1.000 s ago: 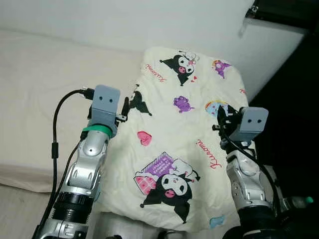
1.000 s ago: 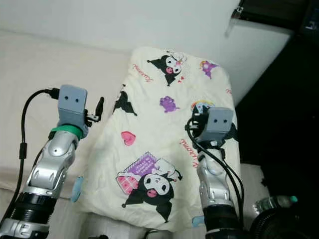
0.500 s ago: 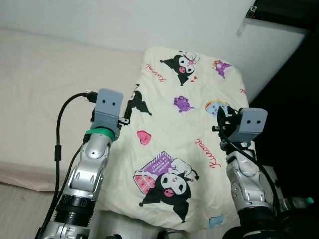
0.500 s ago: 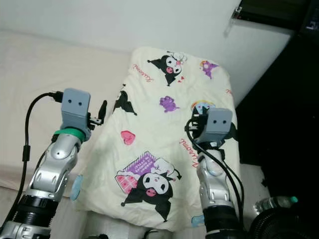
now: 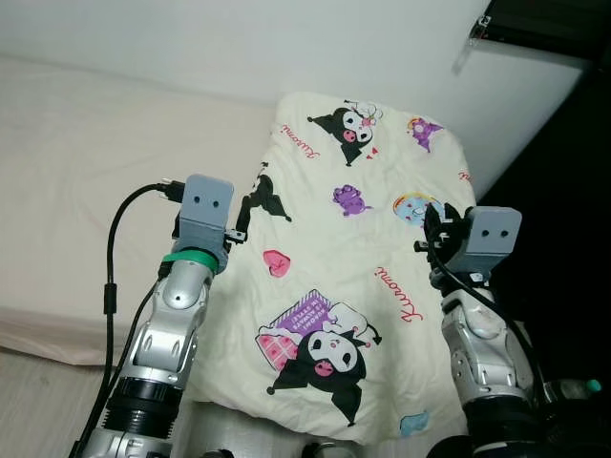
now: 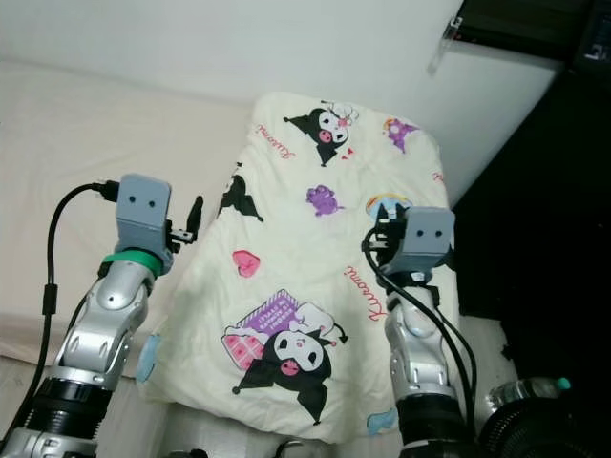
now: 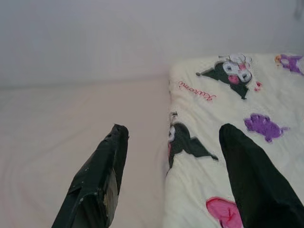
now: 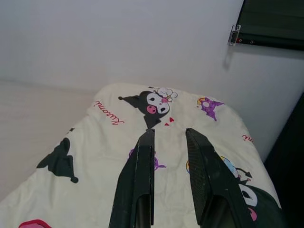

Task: Clean up the room

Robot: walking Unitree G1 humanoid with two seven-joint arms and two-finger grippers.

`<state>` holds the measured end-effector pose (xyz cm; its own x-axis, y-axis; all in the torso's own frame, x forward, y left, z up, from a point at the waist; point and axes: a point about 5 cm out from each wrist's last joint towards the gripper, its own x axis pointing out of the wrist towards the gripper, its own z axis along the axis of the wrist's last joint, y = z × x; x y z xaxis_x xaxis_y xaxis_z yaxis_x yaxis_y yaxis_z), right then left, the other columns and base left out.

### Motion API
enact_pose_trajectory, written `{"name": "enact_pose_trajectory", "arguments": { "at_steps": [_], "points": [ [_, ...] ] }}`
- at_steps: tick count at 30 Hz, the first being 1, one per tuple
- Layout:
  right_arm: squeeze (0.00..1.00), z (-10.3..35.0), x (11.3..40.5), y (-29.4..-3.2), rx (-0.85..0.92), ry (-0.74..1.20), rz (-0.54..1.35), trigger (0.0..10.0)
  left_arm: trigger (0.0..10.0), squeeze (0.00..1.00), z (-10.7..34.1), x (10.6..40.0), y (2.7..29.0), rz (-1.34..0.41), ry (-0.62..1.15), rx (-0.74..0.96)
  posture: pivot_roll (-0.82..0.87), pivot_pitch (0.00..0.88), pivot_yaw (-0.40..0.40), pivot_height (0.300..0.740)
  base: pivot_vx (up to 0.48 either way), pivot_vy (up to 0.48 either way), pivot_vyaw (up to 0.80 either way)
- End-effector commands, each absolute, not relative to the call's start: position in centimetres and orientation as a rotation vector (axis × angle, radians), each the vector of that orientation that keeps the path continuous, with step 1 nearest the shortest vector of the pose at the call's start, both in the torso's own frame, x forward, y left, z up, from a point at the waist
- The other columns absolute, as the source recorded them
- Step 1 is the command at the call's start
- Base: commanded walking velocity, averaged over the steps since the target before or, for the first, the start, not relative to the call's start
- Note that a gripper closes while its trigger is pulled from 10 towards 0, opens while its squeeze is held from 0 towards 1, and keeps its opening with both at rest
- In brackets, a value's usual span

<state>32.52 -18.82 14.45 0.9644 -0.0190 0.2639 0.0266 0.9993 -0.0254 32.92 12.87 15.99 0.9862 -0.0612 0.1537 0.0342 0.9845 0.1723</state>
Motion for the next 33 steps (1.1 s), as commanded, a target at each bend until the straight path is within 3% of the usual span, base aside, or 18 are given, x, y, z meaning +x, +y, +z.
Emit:
{"name": "enact_pose_trajectory", "arguments": {
  "at_steps": [1, 14, 18, 33],
  "points": [
    [0.0, 13.3, 31.8, -17.7, -0.057, -0.24, 0.016, 10.0, 10.0, 0.0, 14.4, 32.2, 12.9, -0.037, -0.144, 0.172, -0.11, 0.046, -0.059, 0.74, 0.0, 0.0, 0.0],
    [0.0, 14.8, 27.9, -17.7, -0.082, -0.315, -0.002, 10.0, 10.0, 0.0, 14.4, 27.7, 16.7, 0.014, -0.164, 0.176, -0.12, 0.017, -0.061, 0.74, 0.0, 0.0, 0.0],
    [0.0, 13.9, 24.6, -16.5, -0.062, -0.266, 0.059, 10.0, 10.0, 0.0, 15.1, 25.1, 18.0, -0.012, -0.187, 0.234, -0.14, 0.0, -0.049, 0.74, 0.0, 0.0, 0.0],
    [0.0, 13.7, 25.7, -17.2, -0.046, -0.211, 0.029, 10.0, 10.0, 0.0, 15.6, 27.0, 16.8, -0.04, -0.195, 0.218, -0.14, 0.0, -0.032, 0.74, 0.0, 0.0, 0.0]
  ]
}}
